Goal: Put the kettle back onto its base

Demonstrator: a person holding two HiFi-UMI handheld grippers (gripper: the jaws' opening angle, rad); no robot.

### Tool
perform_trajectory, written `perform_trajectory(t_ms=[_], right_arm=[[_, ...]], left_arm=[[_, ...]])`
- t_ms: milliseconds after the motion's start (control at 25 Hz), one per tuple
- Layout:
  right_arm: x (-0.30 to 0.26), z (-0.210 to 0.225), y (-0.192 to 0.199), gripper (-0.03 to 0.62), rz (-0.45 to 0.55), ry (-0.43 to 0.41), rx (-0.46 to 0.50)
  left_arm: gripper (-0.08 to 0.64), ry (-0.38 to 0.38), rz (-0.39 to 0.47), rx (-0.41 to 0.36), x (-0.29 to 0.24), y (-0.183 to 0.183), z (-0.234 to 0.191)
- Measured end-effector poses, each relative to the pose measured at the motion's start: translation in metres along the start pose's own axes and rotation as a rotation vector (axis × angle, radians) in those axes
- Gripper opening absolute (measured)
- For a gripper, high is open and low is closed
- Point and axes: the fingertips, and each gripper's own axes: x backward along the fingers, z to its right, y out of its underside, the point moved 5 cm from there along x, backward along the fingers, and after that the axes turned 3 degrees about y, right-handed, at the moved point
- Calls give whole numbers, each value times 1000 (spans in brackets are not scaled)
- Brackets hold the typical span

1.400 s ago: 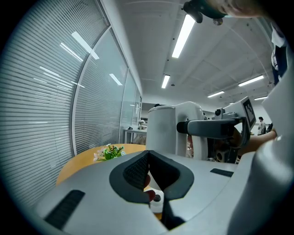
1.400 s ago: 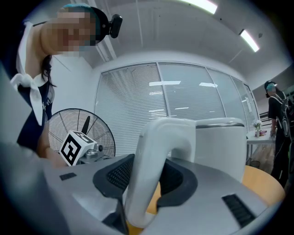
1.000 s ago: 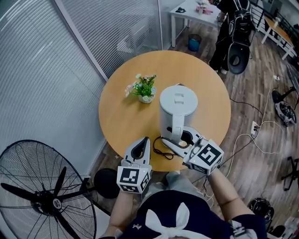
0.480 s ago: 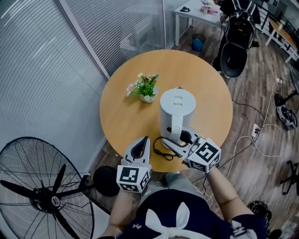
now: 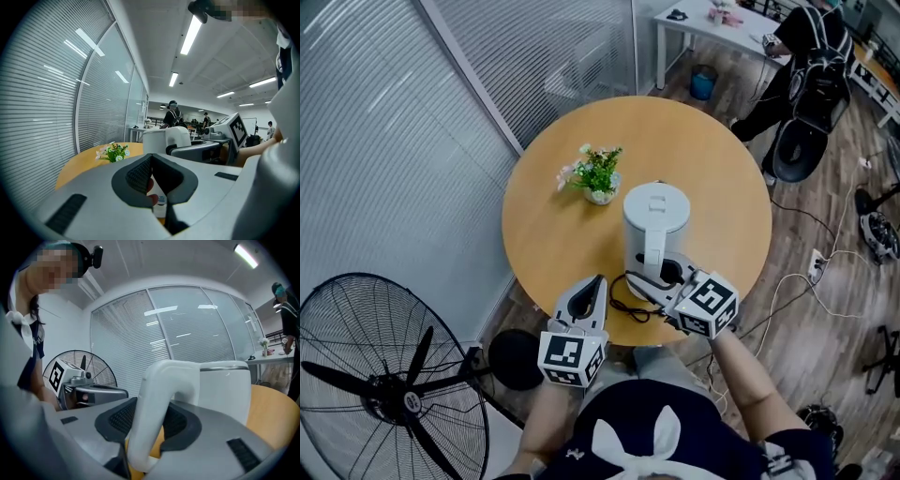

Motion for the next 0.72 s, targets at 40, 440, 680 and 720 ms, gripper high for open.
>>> perform_trajectory(t_ms=[40,440,680,720], right_arm=[[-1,1,1,160,-3,0,-4],[-9,14,19,160,-34,10,-33],[-14,23,26,160,-33,26,-77],[-15,24,27,160,-35,28,-77]], left_arm=[[21,-1,-3,-2,0,0,0],[21,-16,-10,5,-1,1,-5],[21,-18,-14,10,-1,2,-11],[21,-18,-14,11,-1,2,-11]])
